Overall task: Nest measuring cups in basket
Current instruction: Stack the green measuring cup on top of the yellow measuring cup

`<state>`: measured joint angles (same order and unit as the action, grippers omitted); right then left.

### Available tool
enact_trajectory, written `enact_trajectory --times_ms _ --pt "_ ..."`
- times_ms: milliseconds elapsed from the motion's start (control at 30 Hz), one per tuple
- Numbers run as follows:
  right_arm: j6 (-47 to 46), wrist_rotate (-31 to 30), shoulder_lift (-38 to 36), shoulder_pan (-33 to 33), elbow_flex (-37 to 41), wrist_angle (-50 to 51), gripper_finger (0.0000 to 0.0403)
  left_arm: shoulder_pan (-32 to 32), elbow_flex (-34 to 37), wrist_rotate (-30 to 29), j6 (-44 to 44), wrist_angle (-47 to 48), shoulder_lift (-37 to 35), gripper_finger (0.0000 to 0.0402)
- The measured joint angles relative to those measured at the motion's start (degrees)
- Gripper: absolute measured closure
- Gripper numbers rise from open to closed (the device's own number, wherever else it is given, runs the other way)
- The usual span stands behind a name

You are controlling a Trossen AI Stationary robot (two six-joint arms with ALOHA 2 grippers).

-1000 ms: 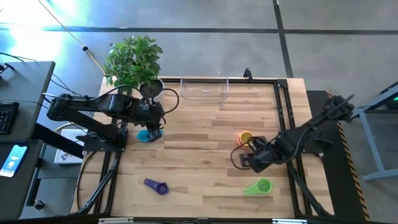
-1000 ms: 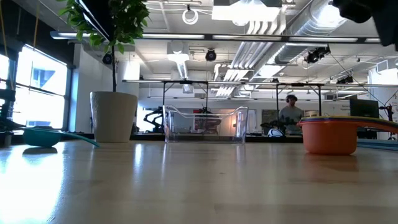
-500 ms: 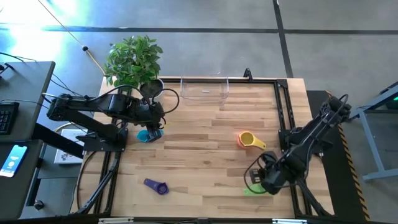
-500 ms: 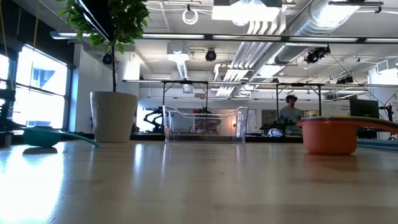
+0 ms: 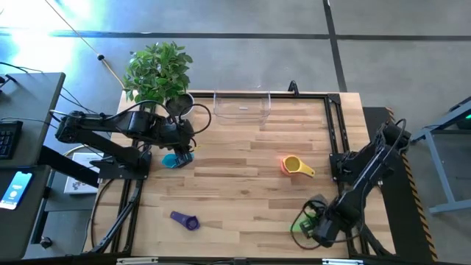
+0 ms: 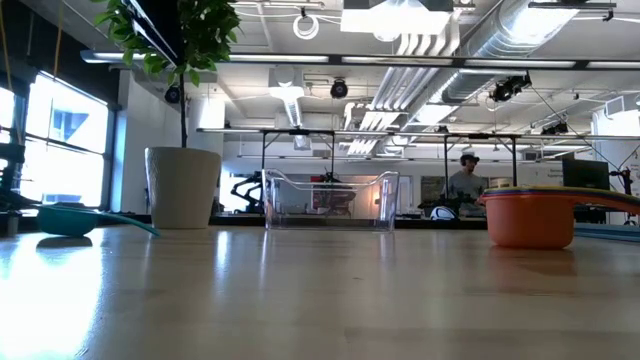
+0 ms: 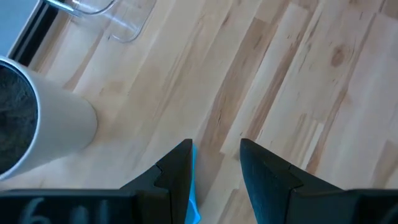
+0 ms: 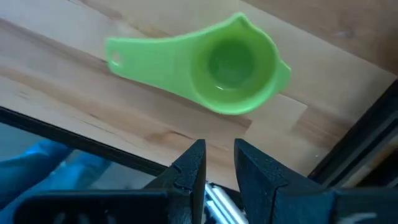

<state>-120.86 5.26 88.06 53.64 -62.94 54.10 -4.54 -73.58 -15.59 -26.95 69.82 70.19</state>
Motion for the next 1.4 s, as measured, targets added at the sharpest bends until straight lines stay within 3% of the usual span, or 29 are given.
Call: enact_trajectory --times_ms 333,500,600,767,1033,1400 --pt "7.32 -0.21 1.32 2.34 0.00 -0.03 0.0327 0.01 0.00 0.00 -4.54 -0.86 0.00 0.0275" --pt "-6.34 -0.72 1.32 3.05 0.04 2.89 0.0327 0.01 0.00 0.00 -9.08 -0.87 0.00 0.0275" --pt "-7.74 -0.82 1.32 3.16 0.04 2.61 0.0324 0.01 0.00 0.00 -10.50 -0.87 0.00 0.0275" --pt "-6.82 -6.17 1.32 2.96 0.04 2.64 0.0304 0.00 0.00 0.00 -11.52 -0.86 0.00 0.0275" --pt "-9.40 0.09 4.44 2.92 0.04 2.32 0.0265 -0.01 0.00 -0.02 -12.01 -0.89 0.00 0.0275" --pt "-10.23 0.90 7.38 0.60 0.04 3.35 0.0253 -0.01 0.00 -0.01 -12.02 -0.98 0.00 0.0275"
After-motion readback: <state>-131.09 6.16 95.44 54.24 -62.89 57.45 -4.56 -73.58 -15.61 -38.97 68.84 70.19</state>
